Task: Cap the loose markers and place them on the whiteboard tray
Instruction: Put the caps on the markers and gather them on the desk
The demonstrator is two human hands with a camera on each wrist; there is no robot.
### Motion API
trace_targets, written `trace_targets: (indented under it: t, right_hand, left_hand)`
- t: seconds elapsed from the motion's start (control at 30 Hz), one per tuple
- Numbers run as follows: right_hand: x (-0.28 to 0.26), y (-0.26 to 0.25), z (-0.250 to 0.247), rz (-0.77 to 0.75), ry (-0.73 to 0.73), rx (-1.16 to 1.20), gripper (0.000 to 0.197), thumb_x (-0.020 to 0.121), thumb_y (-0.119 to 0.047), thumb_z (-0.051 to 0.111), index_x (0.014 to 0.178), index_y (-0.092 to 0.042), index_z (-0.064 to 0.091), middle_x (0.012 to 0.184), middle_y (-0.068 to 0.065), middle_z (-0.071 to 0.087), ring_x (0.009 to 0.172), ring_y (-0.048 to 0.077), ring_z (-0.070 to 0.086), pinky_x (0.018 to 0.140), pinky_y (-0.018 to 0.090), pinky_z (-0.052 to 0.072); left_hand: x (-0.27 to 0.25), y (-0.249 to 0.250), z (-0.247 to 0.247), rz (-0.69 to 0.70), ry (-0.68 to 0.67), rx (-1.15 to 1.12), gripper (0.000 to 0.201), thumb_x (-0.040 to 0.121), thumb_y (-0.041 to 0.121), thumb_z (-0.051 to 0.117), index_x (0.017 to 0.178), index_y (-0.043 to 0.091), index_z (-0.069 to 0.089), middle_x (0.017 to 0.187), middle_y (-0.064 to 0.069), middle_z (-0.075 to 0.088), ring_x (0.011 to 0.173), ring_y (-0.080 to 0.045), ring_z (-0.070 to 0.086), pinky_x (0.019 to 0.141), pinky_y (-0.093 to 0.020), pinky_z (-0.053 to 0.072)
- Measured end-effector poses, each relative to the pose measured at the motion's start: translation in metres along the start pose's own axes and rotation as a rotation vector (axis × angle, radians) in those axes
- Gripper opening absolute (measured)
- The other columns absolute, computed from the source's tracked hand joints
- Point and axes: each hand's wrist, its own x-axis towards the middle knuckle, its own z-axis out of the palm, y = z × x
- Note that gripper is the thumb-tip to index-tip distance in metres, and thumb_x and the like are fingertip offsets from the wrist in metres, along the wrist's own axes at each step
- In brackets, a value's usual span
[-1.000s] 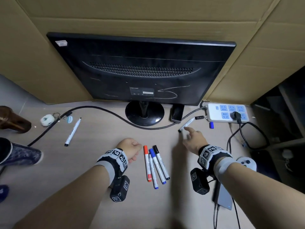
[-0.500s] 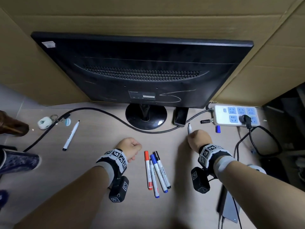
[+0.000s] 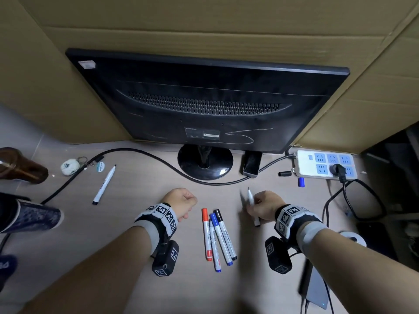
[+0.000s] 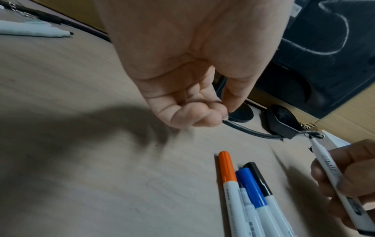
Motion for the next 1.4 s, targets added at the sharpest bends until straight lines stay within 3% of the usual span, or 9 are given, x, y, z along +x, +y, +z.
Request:
trace_targets:
  t: [0.1, 0.23, 0.37, 0.47, 0.63, 0.73, 0.83, 1.1, 1.4]
  right_hand:
    - [-0.008, -0.022, 0.012, -0.101, -0.137, 0.059, 0.016, 0.084, -0.014, 0.069, 0.095, -0.009, 0.080, 0.081, 0.011, 0.076, 0.072, 0.025, 0.071, 0.075, 0.039, 0.064]
    - [-0.018, -0.062, 0.032, -0.267, -0.159, 0.073, 0.023, 0.093, -0.030, 0.070, 0.079, -0.014, 0.077, 0.068, 0.002, 0.072, 0.054, 0.020, 0.059, 0.054, 0.028, 0.051]
    - [-0.023, -0.103, 0.063, -0.375, -0.141, 0.136, 0.026, 0.104, -0.034, 0.057, 0.086, -0.026, 0.073, 0.075, 0.001, 0.067, 0.052, 0.008, 0.050, 0.047, 0.017, 0.041]
    - [-0.020, -0.133, 0.089, -0.402, -0.060, 0.103, 0.038, 0.106, -0.040, 0.048, 0.099, -0.017, 0.078, 0.086, 0.001, 0.072, 0.048, -0.002, 0.050, 0.040, 0.008, 0.037]
    - [-0.019, -0.169, 0.123, -0.341, -0.064, 0.175, 0.048, 0.103, -0.050, 0.050, 0.080, -0.015, 0.074, 0.053, -0.013, 0.045, 0.035, 0.001, 0.034, 0.033, 0.011, 0.025]
    - [-0.013, -0.180, 0.135, -0.299, -0.055, 0.198, 0.053, 0.101, -0.056, 0.050, 0.082, -0.012, 0.074, 0.045, -0.015, 0.043, 0.038, 0.009, 0.032, 0.035, 0.017, 0.023]
    - [-0.010, -0.190, 0.144, -0.275, -0.038, 0.197, 0.056, 0.099, -0.058, 0.050, 0.084, -0.010, 0.075, 0.055, -0.011, 0.048, 0.044, 0.014, 0.034, 0.039, 0.018, 0.024]
    - [-0.005, -0.215, 0.154, -0.204, 0.006, 0.180, 0.051, 0.101, -0.053, 0.051, 0.091, -0.010, 0.076, 0.077, -0.008, 0.061, 0.050, 0.012, 0.043, 0.040, 0.018, 0.030]
    - [0.009, -0.228, 0.161, -0.209, 0.023, 0.175, 0.052, 0.100, -0.055, 0.051, 0.089, -0.011, 0.077, 0.076, -0.005, 0.061, 0.051, 0.011, 0.044, 0.037, 0.017, 0.030]
  left_hand:
    - [-0.002, -0.007, -0.015, 0.000, 0.034, -0.036, 0.011, 0.091, 0.025, 0.063, 0.095, 0.017, 0.069, 0.073, -0.001, 0.066, 0.049, -0.015, 0.056, 0.042, -0.021, 0.040]
    - [-0.004, -0.023, -0.058, -0.018, 0.193, -0.005, 0.010, 0.091, 0.029, 0.062, 0.091, 0.021, 0.069, 0.074, 0.001, 0.070, 0.054, -0.018, 0.060, 0.051, -0.024, 0.048]
    - [-0.005, -0.054, -0.118, -0.043, 0.392, 0.111, 0.009, 0.094, 0.029, 0.059, 0.093, 0.025, 0.067, 0.085, 0.006, 0.070, 0.076, -0.022, 0.068, 0.071, -0.029, 0.056]
    - [-0.008, -0.078, -0.154, -0.075, 0.426, 0.149, 0.011, 0.094, 0.025, 0.058, 0.097, 0.025, 0.068, 0.091, 0.007, 0.069, 0.084, -0.023, 0.068, 0.076, -0.029, 0.055]
    - [0.010, -0.105, -0.194, -0.073, 0.533, 0.267, 0.025, 0.088, 0.023, 0.062, 0.112, 0.023, 0.069, 0.125, -0.009, 0.062, 0.110, -0.033, 0.061, 0.098, -0.039, 0.051]
    - [0.025, -0.109, -0.207, -0.045, 0.524, 0.346, 0.048, 0.089, 0.028, 0.060, 0.137, 0.026, 0.057, 0.152, 0.000, 0.042, 0.136, -0.031, 0.042, 0.114, -0.043, 0.035]
    - [0.042, -0.106, -0.214, -0.018, 0.486, 0.355, 0.059, 0.092, 0.030, 0.055, 0.149, 0.027, 0.043, 0.162, 0.011, 0.028, 0.145, -0.025, 0.030, 0.116, -0.044, 0.027]
    - [0.083, -0.099, -0.230, -0.052, 0.343, 0.466, 0.055, 0.097, 0.034, 0.046, 0.151, 0.023, 0.041, 0.172, 0.010, 0.007, 0.156, -0.018, 0.011, 0.120, -0.044, 0.019]
    - [0.103, -0.108, -0.233, -0.026, 0.322, 0.413, 0.044, 0.094, 0.019, 0.052, 0.137, 0.021, 0.058, 0.150, -0.008, 0.040, 0.139, -0.033, 0.036, 0.116, -0.040, 0.030]
